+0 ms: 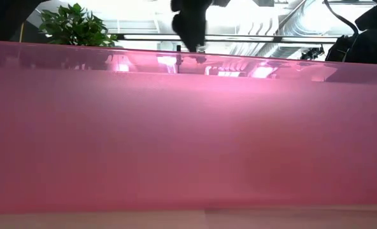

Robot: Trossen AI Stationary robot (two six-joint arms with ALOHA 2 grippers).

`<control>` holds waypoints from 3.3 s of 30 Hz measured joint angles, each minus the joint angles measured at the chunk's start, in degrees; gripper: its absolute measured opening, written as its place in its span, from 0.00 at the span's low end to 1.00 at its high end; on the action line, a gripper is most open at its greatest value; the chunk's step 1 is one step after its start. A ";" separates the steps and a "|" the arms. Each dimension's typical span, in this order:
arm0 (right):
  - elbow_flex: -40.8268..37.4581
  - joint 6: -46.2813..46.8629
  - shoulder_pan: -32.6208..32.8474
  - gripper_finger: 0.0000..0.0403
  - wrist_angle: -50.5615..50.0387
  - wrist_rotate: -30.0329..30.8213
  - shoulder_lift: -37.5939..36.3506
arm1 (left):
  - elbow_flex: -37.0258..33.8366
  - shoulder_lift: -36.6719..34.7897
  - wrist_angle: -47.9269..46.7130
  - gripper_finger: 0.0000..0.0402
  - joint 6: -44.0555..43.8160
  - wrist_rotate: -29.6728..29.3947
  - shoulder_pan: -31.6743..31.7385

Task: Pick and place pill bottles into a basket
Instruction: Put the white pill bottle into the red bin

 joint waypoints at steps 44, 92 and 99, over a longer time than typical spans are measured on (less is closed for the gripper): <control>-0.11 5.97 0.00 0.77 1.14 1.26 0.40 | -0.84 0.36 1.11 0.90 -9.02 8.66 39.37; 0.00 5.20 -0.01 0.77 0.48 0.86 0.40 | -0.84 11.15 3.26 0.90 -8.57 14.08 38.92; 0.00 5.20 -0.02 0.77 0.48 0.85 0.40 | -0.84 11.15 2.79 0.90 -8.98 14.79 38.92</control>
